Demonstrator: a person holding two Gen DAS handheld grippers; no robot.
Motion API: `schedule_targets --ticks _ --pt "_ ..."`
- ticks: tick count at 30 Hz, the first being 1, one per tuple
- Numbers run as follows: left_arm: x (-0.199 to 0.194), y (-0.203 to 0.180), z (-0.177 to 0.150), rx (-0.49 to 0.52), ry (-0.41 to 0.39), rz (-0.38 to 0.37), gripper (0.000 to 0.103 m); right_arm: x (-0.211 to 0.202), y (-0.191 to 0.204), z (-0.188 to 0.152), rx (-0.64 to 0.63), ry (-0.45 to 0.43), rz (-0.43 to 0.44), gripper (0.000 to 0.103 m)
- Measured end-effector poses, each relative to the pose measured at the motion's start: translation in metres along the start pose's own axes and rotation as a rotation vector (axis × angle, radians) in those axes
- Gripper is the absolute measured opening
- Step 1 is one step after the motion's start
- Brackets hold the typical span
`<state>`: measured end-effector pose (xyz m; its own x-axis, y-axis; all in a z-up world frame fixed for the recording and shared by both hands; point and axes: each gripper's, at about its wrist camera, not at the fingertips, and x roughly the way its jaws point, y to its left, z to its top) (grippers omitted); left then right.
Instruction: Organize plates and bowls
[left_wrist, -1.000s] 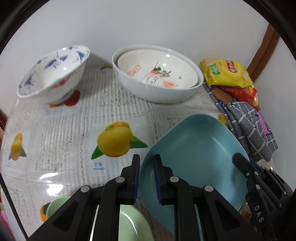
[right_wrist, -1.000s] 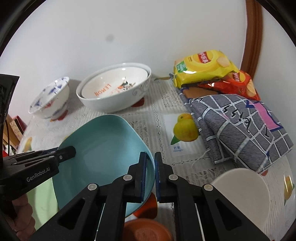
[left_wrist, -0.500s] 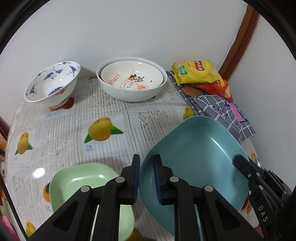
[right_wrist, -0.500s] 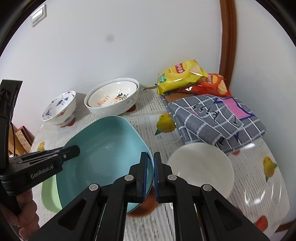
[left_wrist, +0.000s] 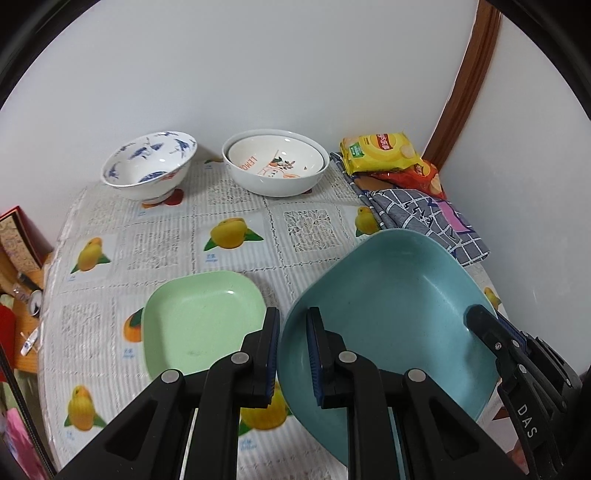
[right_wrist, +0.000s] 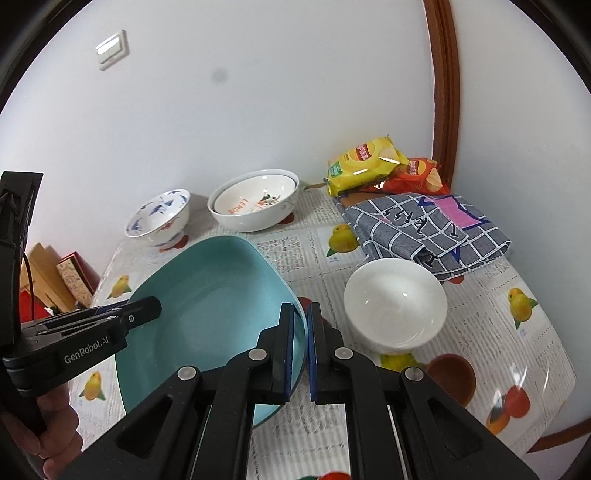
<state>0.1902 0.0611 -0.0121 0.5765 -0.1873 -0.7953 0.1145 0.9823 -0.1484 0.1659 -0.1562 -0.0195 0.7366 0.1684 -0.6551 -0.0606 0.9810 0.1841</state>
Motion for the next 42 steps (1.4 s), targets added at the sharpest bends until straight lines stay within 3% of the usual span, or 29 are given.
schedule_targets --ticks 11,22,42 --pt "-0.041 0.001 -0.025 -0.015 -0.043 0.020 0.014 -0.041 0.008 -0.020 -0.004 -0.047 0.026 0.007" --pt "-0.049 0.019 -0.044 -0.044 -0.046 0.048 0.014 -0.049 0.022 -0.038 -0.022 -0.052 0.051 0.008" --pt "-0.011 0.091 -0.056 -0.155 0.032 0.114 0.014 0.013 0.075 -0.044 -0.102 0.045 0.124 0.008"
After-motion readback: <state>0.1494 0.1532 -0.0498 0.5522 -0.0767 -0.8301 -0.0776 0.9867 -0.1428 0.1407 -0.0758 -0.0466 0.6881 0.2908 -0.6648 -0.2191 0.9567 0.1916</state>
